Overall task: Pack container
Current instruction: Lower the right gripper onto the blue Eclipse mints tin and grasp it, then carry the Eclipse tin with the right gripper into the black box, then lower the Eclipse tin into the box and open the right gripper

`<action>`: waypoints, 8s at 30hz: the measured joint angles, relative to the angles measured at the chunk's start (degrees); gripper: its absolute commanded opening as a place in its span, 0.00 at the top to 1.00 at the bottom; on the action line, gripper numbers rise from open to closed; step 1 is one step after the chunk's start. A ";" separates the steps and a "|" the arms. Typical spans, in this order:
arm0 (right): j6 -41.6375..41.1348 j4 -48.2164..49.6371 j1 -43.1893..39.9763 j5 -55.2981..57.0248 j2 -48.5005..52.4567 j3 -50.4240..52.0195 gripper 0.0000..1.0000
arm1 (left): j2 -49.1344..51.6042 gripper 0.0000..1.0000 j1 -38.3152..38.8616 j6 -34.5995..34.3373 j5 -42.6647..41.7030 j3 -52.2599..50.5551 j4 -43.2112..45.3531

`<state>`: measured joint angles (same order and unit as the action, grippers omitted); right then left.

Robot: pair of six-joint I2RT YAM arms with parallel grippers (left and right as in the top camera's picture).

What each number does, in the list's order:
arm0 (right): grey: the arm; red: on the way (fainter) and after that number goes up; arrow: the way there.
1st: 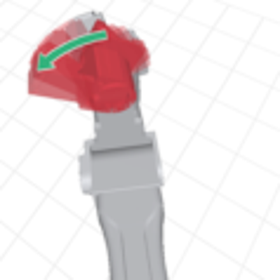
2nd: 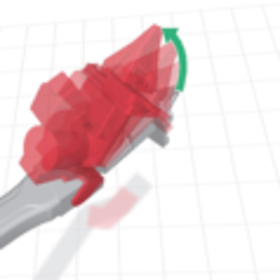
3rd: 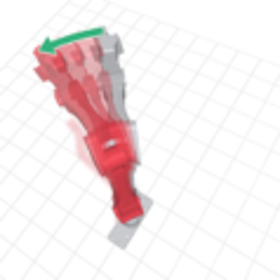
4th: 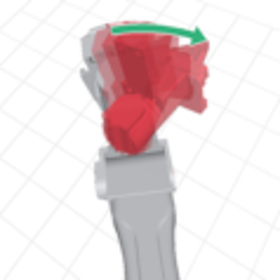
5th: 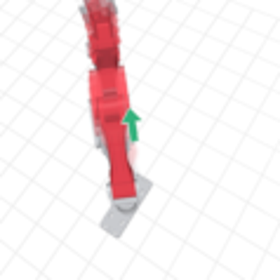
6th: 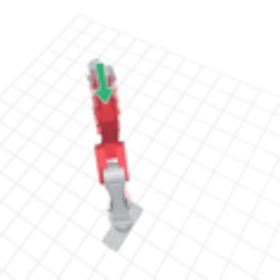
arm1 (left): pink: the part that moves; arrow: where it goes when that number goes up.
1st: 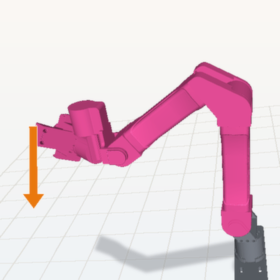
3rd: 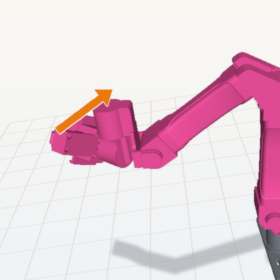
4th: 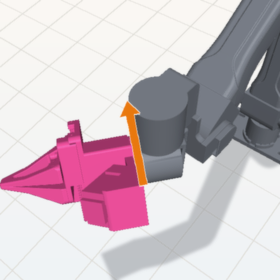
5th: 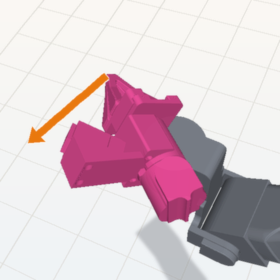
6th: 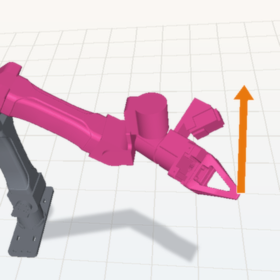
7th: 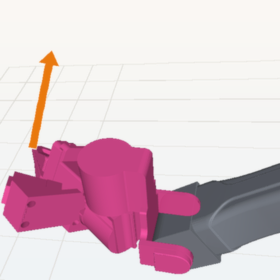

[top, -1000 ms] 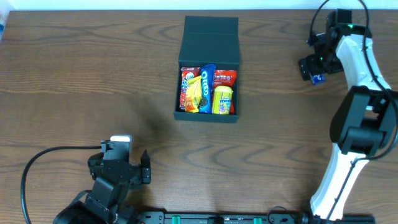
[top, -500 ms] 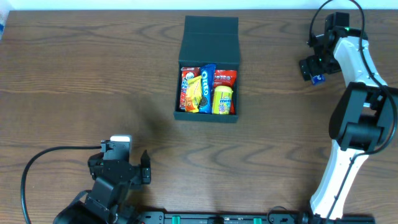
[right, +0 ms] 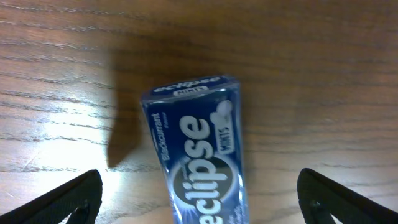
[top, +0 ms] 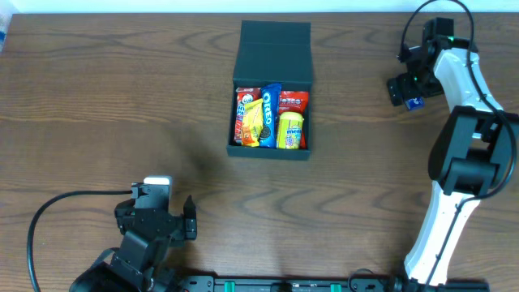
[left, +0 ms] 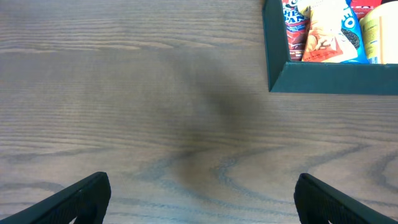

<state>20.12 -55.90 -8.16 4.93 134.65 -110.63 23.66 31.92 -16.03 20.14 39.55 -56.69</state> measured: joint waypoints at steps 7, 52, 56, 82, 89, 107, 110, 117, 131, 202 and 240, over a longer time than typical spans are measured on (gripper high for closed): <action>-0.02 0.00 0.00 -0.68 0.13 0.00 0.01 | 0.00 0.05 0.00 0.00 0.00 0.00 0.00; -1.29 1.60 0.02 -1.29 0.76 1.33 0.46 | 0.00 0.05 0.00 0.00 0.00 0.00 0.00; -1.51 1.62 0.02 -1.31 0.76 1.42 0.55 | 0.00 0.05 0.00 0.00 0.00 0.00 0.00; -5.70 0.92 0.52 -0.74 0.74 1.46 0.99 | 0.00 0.05 0.00 0.00 0.00 0.00 0.00; -9.35 -1.79 2.38 -0.17 0.46 1.46 0.99 | 0.00 0.05 0.00 0.00 0.00 0.00 0.00; -29.68 -12.57 16.46 -7.26 -25.68 2.36 0.99 | 0.00 0.05 0.00 0.00 0.00 0.00 0.02; -33.00 -11.56 22.58 -10.36 -27.87 2.36 0.99 | 0.00 0.05 0.00 0.00 0.00 0.00 0.00; -40.50 -4.50 35.23 -13.09 -26.27 2.38 0.99 | 0.00 0.05 0.00 0.00 0.00 0.00 0.00; -51.25 -1.44 43.19 -16.15 -15.91 2.43 0.99 | 0.00 0.05 0.00 0.00 0.00 0.00 0.00; -54.38 1.20 37.27 -15.65 -12.00 2.45 0.99 | 0.00 0.05 0.00 0.00 -0.02 0.00 0.00; -53.96 2.99 37.66 -15.50 -7.30 2.45 0.44 | 0.00 0.05 0.00 0.00 0.00 0.00 0.00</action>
<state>-33.85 -52.90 29.50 -10.57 127.35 -108.18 23.66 31.92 -16.03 20.14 39.55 -56.69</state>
